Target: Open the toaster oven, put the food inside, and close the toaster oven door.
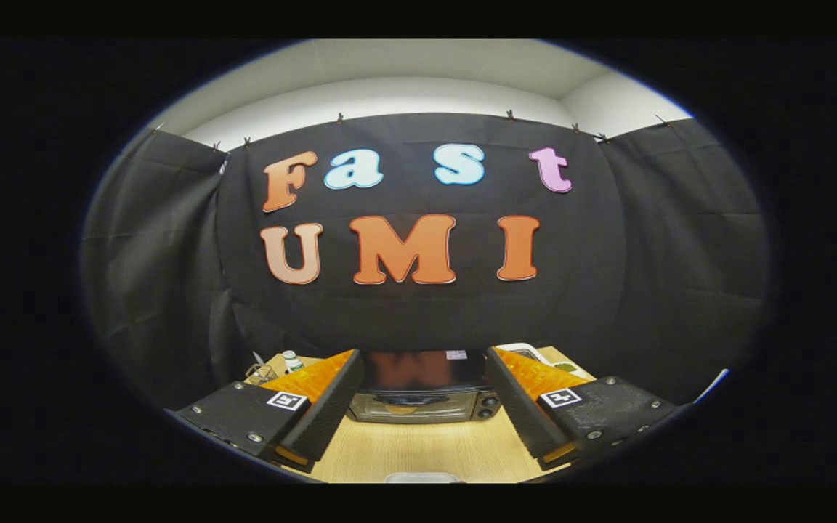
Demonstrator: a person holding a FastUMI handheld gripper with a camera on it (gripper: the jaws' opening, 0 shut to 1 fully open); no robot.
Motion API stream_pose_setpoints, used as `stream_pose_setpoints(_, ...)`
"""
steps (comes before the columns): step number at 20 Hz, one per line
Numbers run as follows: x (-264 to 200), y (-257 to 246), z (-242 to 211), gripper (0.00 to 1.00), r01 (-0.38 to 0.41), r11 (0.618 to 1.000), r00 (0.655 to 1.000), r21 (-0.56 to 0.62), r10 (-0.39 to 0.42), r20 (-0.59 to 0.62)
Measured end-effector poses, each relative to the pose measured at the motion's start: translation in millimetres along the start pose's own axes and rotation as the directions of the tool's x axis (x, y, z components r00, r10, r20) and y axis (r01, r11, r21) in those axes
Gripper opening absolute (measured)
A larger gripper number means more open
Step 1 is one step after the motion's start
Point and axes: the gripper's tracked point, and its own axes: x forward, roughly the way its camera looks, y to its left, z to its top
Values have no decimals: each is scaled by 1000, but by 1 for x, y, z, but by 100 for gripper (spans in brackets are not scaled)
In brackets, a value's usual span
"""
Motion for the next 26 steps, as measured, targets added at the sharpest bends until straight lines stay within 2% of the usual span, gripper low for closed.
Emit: stream_pose_setpoints(26, 9, 17, 2, 100, -30, 1000, 1000, 2, 30, 6)
